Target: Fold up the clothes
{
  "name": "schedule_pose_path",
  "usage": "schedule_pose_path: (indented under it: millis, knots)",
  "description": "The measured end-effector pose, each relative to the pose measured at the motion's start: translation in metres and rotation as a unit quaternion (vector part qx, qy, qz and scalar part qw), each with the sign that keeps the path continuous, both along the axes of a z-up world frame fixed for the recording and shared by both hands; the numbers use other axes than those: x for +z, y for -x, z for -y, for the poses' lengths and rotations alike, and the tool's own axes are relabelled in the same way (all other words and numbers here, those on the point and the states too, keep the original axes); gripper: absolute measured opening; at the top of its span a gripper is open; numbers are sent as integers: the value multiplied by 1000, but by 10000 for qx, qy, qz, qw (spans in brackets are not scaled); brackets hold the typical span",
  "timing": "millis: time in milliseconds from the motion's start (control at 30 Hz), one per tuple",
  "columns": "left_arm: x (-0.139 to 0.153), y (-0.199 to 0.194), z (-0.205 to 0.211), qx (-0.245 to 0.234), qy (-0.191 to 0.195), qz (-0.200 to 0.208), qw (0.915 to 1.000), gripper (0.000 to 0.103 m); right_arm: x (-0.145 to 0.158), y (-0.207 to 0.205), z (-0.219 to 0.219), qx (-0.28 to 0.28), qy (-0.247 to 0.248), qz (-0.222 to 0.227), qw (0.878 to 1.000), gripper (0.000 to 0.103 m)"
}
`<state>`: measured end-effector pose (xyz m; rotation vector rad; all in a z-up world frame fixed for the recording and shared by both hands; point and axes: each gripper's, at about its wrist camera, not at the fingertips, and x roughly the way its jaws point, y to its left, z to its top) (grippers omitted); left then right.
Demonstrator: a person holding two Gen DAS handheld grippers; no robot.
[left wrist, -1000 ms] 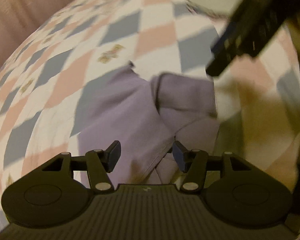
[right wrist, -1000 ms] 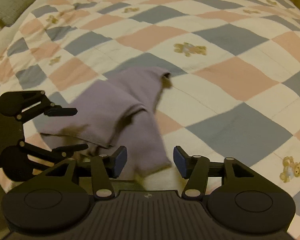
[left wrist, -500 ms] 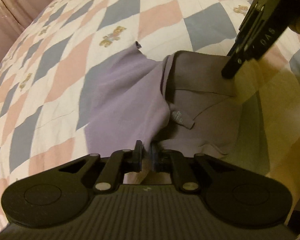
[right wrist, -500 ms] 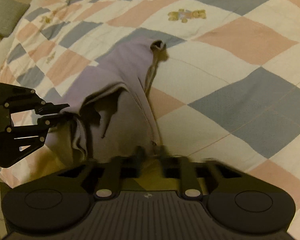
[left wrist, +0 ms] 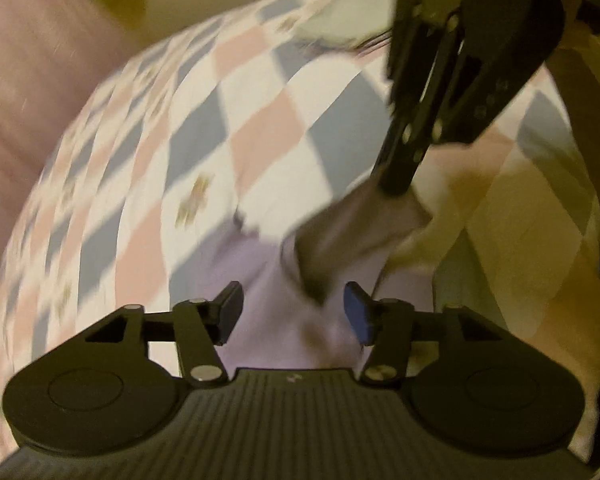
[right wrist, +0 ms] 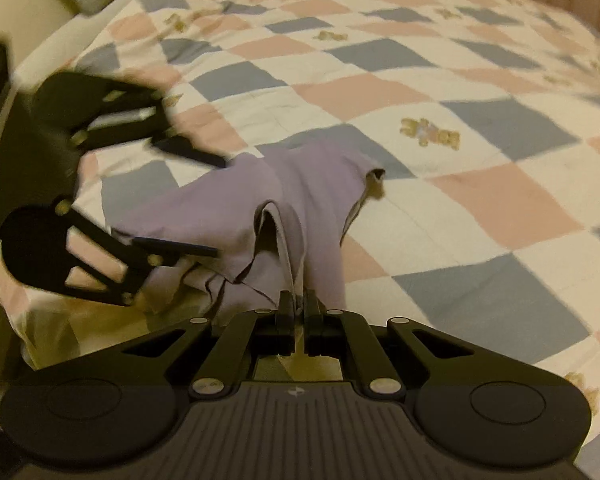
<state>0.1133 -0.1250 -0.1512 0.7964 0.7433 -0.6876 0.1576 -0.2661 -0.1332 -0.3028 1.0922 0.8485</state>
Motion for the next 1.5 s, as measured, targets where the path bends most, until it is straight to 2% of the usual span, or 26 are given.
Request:
schedule_pose_path:
  millis: [100,233,267,300,333,367,400,433,467,500,567,633,700,800,867,967,1067,1133,1233,1400,1467,1500]
  knots:
    - [-4,-3,20,-749,-180,280,9966,62,5,8,-2,255,90,211,9994,5]
    - [-17,4,35,-1740,-553,364,9825,62,14,23,-6,774,133,505,9956,5]
    - [-19,7,36,-1898,-615,345,9793,60,16,27,-7,903,143,579,9941,5]
    - [-20,9,35,-1975,-640,249,9779,49,18,31,-7,1032,153,652,9924,5]
    - [-20,7,33,-1814,-600,72,9815,37,20,32,-7,1032,59,642,9926,5]
    - [-20,4,30,-1653,-561,-106,9846,13,22,32,-7,1027,-39,628,9927,5]
    - [-20,2,28,-1486,-518,-282,9871,4,24,29,-5,890,-166,568,9943,6]
    - [-16,0,21,-1166,-386,-391,9917,3,25,23,-2,682,-314,499,9959,7]
    - [-11,-3,12,-768,-219,-453,9958,3,25,19,1,524,-405,463,9967,18]
    - [-5,-6,1,-303,-50,-481,9984,3,22,14,2,427,-371,456,9974,24]
    - [7,-10,-25,680,262,-471,9962,2,16,4,4,239,-295,445,9983,27]
    - [20,-12,-58,1662,490,-384,9841,2,1,-1,1,360,82,518,9980,34]
    - [31,-12,-89,2563,683,-290,9637,2,-17,-5,-3,554,483,600,9955,52]
    - [38,-10,-120,3204,822,-300,9432,2,-46,-3,-11,1102,893,713,9873,54]
    - [43,-9,-140,3617,911,-306,9273,2,-60,-1,-17,1410,904,754,9830,55]
    - [42,-8,-147,3677,931,-313,9247,3,-68,5,-29,1767,820,840,9772,54]
    - [40,-11,-144,3660,1012,-326,9245,3,-59,12,-38,1937,392,1014,9750,53]
    - [36,-15,-140,3604,1018,-288,9268,3,-56,19,-48,2222,264,1118,9682,52]
    - [32,-16,-137,3534,1014,-240,9296,3,-60,33,-58,2715,300,1219,9542,44]
    - [24,-25,-136,3406,967,-191,9350,3,-85,49,-72,3316,597,1413,9309,43]
    - [21,-28,-136,3354,933,-170,9373,3,-96,49,-77,3360,708,1527,9267,40]
    - [20,-28,-136,3344,924,-163,9377,4,-100,49,-78,3353,731,1580,9259,35]
